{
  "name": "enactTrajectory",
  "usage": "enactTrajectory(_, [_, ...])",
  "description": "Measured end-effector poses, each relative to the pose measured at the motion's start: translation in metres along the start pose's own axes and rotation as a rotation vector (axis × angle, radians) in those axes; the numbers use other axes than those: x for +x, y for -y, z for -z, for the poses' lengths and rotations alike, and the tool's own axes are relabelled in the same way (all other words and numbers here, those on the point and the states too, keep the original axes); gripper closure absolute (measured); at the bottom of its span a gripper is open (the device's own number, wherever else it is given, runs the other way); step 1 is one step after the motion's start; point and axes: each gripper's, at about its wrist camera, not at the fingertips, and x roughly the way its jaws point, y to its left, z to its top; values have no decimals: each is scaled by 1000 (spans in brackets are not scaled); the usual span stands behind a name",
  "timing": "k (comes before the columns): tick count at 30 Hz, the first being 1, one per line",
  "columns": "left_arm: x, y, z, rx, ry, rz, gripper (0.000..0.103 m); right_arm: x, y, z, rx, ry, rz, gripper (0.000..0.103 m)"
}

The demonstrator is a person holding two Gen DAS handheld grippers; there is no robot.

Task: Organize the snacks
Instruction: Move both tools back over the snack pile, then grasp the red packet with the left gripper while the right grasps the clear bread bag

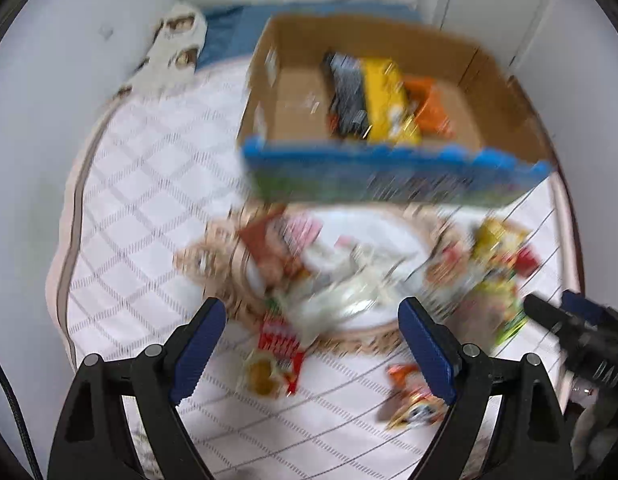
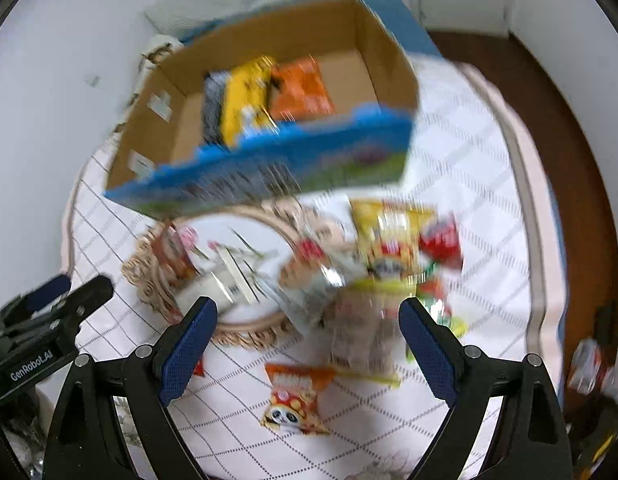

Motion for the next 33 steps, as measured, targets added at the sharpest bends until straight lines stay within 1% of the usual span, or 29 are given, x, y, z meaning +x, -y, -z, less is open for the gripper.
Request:
enactTrajectory(3, [29,-22,19,-22,-73,-28,14,28,12,8,26,-48,46,9])
enactTrajectory(5, [46,-34,30,-30,-117,-32,14,48,19,12,43,-82,66,9])
enactTrajectory(7, [64,-45,40,-37,-169,-52,14,63,23,17,49,-106,80,9])
enactTrajectory(10, [87,-53,50,-28,-233,-57,14,79,23,22,49,-131,96,9])
enactTrajectory(13, [109,-52,58,-8,-287,-58,14,92,24,24,50,-151,112,9])
enactTrajectory(16, [124,-50,60,-6,-313,-48,14,100,27,26,54,-166,124,9])
enactTrajectory(20, [140,-37,55,35,-305,-61,14,111,32,30,57,-184,137,9])
enactTrajectory(24, [167,-22,52,87,-357,-71,15,125,40,36,64,-200,144,10])
enactTrajectory(27, [183,-17,53,107,-379,-84,15,133,46,40,78,-212,142,17])
enactTrajectory(28, [184,-17,54,107,-368,-83,15,135,48,41,79,-213,145,22])
enactTrajectory(29, [184,-18,57,102,-357,-78,23,140,47,40,81,-214,151,26])
enactTrajectory(30, [182,-19,58,93,-348,-69,32,144,46,42,83,-215,153,32])
enactTrajectory(31, [178,-20,61,76,-343,-53,38,145,47,43,81,-213,146,34])
enactTrajectory(32, [176,-20,63,62,-343,-46,50,146,47,44,75,-209,145,36])
enactTrajectory(33, [174,-21,65,46,-343,-46,53,146,48,46,66,-212,145,41])
